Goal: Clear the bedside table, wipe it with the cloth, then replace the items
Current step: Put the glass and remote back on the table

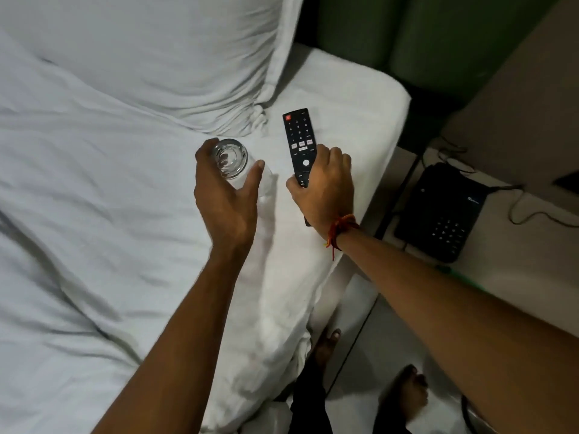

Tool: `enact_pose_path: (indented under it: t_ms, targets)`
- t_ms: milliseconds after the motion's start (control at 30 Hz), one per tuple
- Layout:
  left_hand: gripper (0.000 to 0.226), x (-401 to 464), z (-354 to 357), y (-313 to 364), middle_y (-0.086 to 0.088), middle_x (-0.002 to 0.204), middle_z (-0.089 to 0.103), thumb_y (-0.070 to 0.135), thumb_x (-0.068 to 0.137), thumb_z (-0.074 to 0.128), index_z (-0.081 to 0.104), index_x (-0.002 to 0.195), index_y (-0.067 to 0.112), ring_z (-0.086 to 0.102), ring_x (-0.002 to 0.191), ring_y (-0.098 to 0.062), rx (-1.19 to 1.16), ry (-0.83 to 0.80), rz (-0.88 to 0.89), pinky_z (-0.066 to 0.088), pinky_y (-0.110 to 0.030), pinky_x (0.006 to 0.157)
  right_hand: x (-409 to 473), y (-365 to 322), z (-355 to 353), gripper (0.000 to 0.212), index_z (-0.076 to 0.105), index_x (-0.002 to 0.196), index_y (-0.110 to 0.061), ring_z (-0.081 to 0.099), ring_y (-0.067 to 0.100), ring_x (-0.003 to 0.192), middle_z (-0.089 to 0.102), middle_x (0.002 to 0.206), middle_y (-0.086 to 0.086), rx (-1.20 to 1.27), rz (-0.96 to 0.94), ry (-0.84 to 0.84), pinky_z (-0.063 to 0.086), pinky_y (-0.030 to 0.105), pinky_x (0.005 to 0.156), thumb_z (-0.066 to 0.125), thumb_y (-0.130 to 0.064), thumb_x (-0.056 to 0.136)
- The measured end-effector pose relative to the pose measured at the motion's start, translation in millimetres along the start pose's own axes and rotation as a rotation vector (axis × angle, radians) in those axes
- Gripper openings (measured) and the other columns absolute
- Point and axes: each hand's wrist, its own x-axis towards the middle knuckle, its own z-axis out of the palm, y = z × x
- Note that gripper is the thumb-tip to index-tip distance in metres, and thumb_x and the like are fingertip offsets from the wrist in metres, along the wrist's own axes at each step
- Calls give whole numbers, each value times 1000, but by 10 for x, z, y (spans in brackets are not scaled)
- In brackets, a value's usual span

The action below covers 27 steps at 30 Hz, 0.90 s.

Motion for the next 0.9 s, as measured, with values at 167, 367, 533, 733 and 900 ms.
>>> enact_pose_path:
  t_ms: [167,367,533,733,900]
  targets:
    - [63,-400,727,571,5,126,68,39,85,82,53,136,16,66,114,-11,-68,-160,98,53,-33,102,81,854,-565,58,57,122,-4,56,32,108,61,116,14,51,216,85,48,41,93,69,-38,77]
    - [63,-1244,1580,1222,3,125,68,33,85,82,53,138,16,66,111,-13,-140,-389,170,54,-33,100,-311,2184,-1291,51,56,121,-11,53,27,110,61,119,8,-81,403,47,46,39,95,55,-42,80]
    - [61,-2035,2249,1530,3,120,69,35,82,84,54,133,20,68,108,-13,-138,-594,228,57,-36,98,-841,3208,-1747,47,55,117,-9,53,32,106,58,113,12,-109,622,110,50,45,88,62,-40,82]
    - [66,-2937,3049,1584,11,126,63,32,83,85,49,138,22,64,108,-1,-119,-827,225,56,-21,95,-1252,4145,-1965,62,50,131,-6,53,33,116,56,125,15,-177,819,52,48,46,96,63,-47,87]
    - [67,-3280,3602,1476,2,130,64,23,83,85,50,140,15,64,114,-8,-44,-924,259,56,-23,100,-1280,4607,-1910,59,49,130,-7,53,33,120,55,128,15,-158,844,21,49,47,98,61,-47,89]
